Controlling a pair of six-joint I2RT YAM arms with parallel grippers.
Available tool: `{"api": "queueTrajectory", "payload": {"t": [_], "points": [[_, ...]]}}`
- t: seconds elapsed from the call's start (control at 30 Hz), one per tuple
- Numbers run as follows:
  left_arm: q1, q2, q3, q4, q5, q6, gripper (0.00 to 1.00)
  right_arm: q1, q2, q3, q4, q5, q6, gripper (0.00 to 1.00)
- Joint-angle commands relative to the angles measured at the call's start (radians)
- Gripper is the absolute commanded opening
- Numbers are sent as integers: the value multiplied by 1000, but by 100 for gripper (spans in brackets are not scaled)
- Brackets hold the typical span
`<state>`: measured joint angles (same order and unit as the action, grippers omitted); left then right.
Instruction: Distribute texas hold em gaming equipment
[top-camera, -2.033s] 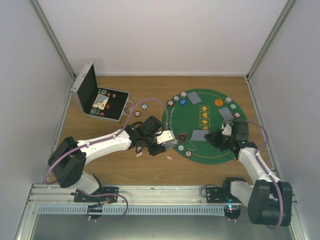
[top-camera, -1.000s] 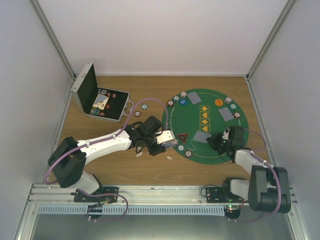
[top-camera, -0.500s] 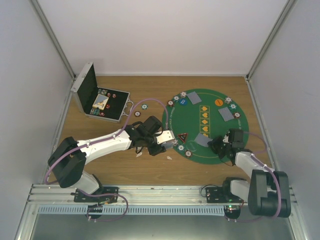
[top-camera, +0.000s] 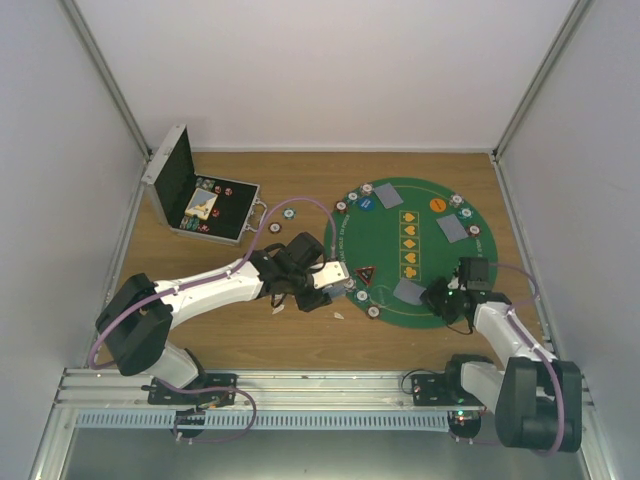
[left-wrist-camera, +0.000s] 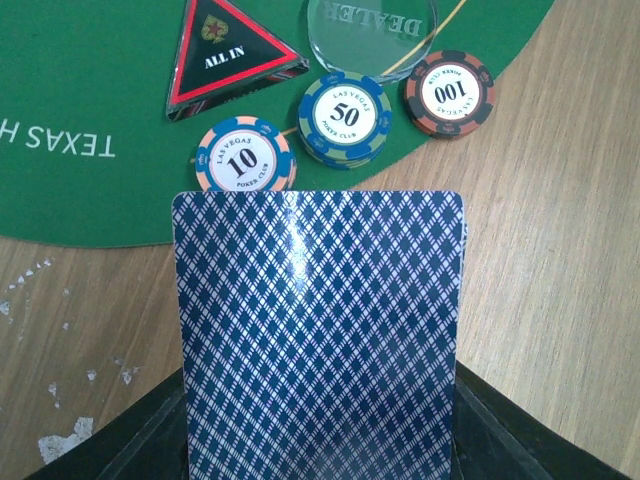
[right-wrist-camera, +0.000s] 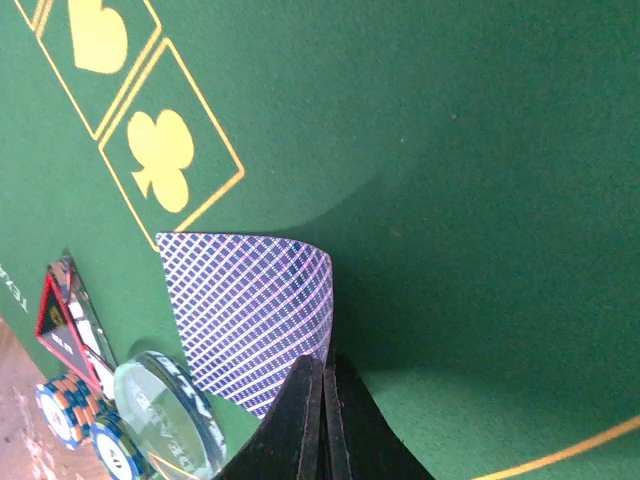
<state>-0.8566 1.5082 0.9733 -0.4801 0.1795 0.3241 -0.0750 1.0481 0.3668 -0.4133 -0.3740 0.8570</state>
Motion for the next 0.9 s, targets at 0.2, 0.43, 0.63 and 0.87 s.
{"api": "queueTrajectory", "payload": {"t": [0.2,0.43,0.63,0.87], "points": [[1,-31,-12,55,12,-4,57,-5,31,-35,127,-69,28,1],[1,-28,-9,53,9,-4,57,-1,114,-20,237,-79,52,1],[1,-28,-8,52,6,-3,57,22,201,24,265,-95,27,1],[2,-26,-8,53,3,-3,57,36,223,18,296,-112,32,3]]}}
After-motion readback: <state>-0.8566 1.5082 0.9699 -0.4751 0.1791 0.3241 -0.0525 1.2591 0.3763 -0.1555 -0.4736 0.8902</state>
